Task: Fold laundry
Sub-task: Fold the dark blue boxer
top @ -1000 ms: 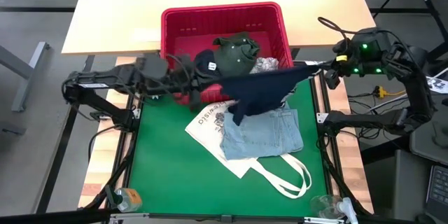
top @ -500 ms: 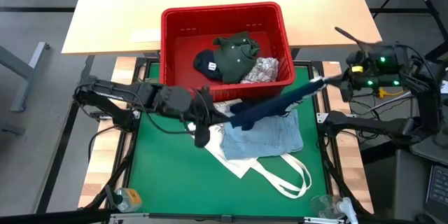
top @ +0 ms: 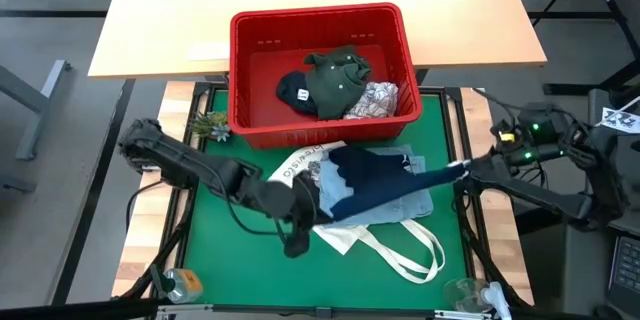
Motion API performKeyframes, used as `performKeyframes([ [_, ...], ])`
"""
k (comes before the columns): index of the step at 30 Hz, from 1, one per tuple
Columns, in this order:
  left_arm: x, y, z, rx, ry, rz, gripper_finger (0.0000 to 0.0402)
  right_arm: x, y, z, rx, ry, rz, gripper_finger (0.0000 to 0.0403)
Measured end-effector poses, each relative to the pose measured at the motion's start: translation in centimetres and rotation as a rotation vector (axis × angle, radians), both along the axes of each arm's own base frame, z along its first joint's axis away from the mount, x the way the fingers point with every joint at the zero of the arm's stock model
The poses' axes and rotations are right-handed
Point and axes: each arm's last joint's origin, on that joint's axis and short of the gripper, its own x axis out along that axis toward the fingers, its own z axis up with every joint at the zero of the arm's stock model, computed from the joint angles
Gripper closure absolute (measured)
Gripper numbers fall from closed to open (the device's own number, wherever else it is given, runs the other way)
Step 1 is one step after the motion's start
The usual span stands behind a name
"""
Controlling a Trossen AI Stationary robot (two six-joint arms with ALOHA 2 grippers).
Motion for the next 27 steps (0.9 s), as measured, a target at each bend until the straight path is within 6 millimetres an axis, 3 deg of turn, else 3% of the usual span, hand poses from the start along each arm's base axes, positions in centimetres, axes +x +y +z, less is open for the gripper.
performKeyframes([
  [8, 0.9, -3.8, -3.4, -0.060, 0.104, -0.008, 0.0401, -1.8, 1.5, -2.8, 0.080, -0.045, -0.037, 0.0400],
  [14, 0.8, -6.3, -5.3, -0.085, 0.158, -0.025, 0.0401, -1.3, 1.5, -3.0, 0.083, -0.137, -0.058, 0.0400],
  [20, 0.1, -7.6, -5.4, -0.098, 0.149, 0.016, 0.0401, -0.3, 1.8, -2.2, 0.058, -0.290, -0.013, 0.0400],
  [27, -0.5, -8.5, -5.3, -0.088, 0.131, 0.015, 0.0401, -0.2, 3.3, -3.2, 0.033, -0.303, -0.059, 0.0400],
])
